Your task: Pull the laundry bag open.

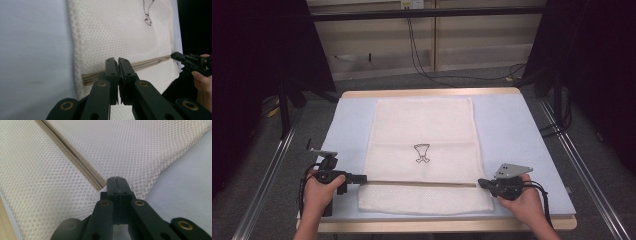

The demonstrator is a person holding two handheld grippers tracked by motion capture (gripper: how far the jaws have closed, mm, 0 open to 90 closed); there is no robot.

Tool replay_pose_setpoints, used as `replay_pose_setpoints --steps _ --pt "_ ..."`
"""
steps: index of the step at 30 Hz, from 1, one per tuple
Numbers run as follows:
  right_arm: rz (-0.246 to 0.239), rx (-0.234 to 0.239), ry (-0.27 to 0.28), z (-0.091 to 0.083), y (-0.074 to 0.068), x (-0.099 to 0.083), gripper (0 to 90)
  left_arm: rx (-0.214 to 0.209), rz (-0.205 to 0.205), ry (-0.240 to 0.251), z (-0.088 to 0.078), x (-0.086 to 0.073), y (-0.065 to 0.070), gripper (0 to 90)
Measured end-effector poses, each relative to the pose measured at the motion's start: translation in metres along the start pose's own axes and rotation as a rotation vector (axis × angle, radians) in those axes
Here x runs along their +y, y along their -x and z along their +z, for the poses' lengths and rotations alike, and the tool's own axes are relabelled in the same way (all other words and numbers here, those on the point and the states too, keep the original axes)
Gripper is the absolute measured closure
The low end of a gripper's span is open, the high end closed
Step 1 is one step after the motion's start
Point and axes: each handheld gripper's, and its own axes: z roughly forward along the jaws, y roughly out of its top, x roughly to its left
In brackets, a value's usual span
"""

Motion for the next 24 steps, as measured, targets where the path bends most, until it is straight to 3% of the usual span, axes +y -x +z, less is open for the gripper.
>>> replay_pose_setpoints --steps 5,7,13,17,24 --pt "-0.002 -0.001 0.001 0.000 0.000 0.000 90.0 0.003 -0.016 0.018 -0.010 -0.001 -0.012 87.2" --pt "-0.001 0.000 0.001 0.000 0.000 0.000 90.0 -0.015 -0.025 0.022 -0.012 -0.001 -0.014 87.2" --pt "-0.004 -0.002 0.002 0.000 0.000 0.000 90.0 0.008 -0.030 0.018 -0.012 -0.001 -0.017 87.2" --pt "-0.004 -0.001 0.001 0.000 0.000 0.000 90.0 -0.012 -0.045 0.019 -0.017 -0.002 -0.020 87.1" --pt "-0.004 -0.002 0.000 0.000 0.000 0.000 90.0 0.001 -0.039 0.017 -0.016 -0.004 -0.022 87.2"
